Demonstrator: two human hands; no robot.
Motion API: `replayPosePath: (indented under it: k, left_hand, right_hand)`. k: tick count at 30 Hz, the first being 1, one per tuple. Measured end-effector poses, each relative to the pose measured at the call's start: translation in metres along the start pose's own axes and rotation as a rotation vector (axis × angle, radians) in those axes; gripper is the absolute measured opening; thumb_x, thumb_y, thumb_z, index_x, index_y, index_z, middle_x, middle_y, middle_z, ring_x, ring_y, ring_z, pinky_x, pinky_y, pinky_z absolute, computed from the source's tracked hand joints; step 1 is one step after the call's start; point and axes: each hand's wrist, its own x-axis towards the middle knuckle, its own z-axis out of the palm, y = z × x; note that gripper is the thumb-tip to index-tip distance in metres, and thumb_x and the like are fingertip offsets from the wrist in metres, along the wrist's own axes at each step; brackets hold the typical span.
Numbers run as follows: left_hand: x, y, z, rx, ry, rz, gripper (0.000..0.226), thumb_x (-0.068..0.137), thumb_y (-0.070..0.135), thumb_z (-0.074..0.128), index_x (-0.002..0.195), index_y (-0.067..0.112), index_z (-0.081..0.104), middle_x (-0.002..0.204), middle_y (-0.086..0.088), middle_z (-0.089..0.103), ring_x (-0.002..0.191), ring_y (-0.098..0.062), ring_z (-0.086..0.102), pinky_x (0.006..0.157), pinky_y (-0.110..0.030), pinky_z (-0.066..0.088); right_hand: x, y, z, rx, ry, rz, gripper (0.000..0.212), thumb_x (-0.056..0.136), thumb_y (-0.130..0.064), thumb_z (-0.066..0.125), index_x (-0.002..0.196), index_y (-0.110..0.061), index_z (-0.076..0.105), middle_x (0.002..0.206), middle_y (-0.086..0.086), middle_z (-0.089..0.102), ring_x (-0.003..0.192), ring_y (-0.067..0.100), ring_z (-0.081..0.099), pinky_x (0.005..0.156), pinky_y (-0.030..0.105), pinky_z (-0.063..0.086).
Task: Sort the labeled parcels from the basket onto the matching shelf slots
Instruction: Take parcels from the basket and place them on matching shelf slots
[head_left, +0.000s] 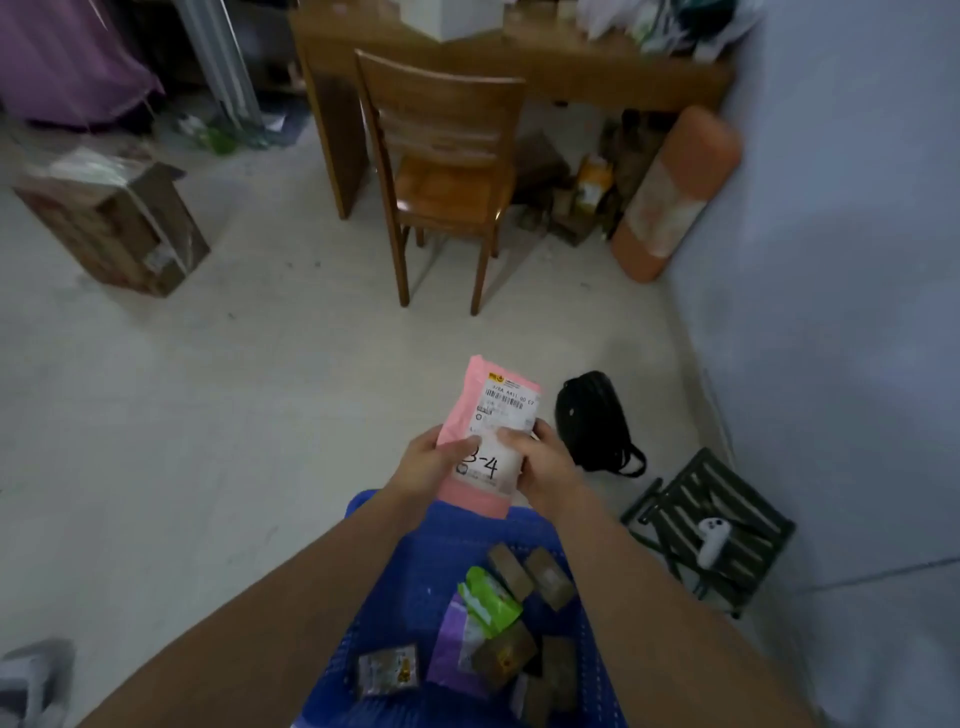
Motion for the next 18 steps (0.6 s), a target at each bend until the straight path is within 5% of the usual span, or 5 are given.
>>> replayPosePath:
  k: [8,13,18]
  left_hand:
    - [-0.072,0.167,0.042,-0.071,-0.108,0.195,0.028,0.086,0.001,0.061,0.114,-0.002,0.062,0.100,-0.016,0.070,0.073,-0.021,0.070,0.061,-0.029,0.058]
    - [-0.104,0.230,0.051,-0.026,-0.213,0.238,0.035,0.088,0.021,0.064,0.118,0.005,0.061,0.112,-0.016,0.068,0.098,-0.034,0.067,0.085,-0.044,0.056]
    - [-0.121,0.263,0.058,-0.037,-0.244,0.321,0.019,0.089,0.016,0.063,0.107,0.011,0.062,0.109,-0.013,0.069,0.098,-0.032,0.067,0.086,-0.048,0.055]
  right_hand:
    - [-0.105,-0.165,0.035,-0.024,0.032,-0.316,0.026,0.083,0.004,0.063,0.103,-0.012,0.060,0.108,0.011,0.069,0.089,0.026,0.068,0.074,0.041,0.058]
    - [-0.154,-0.231,0.048,-0.100,-0.025,-0.490,0.036,0.082,0.002,0.065,0.115,-0.010,0.061,0.108,0.012,0.070,0.093,0.031,0.069,0.080,0.047,0.057]
    - [-0.178,-0.257,0.053,-0.113,-0.022,-0.553,0.030,0.082,0.001,0.065,0.109,-0.012,0.064,0.111,0.016,0.069,0.093,0.034,0.069,0.080,0.049,0.056]
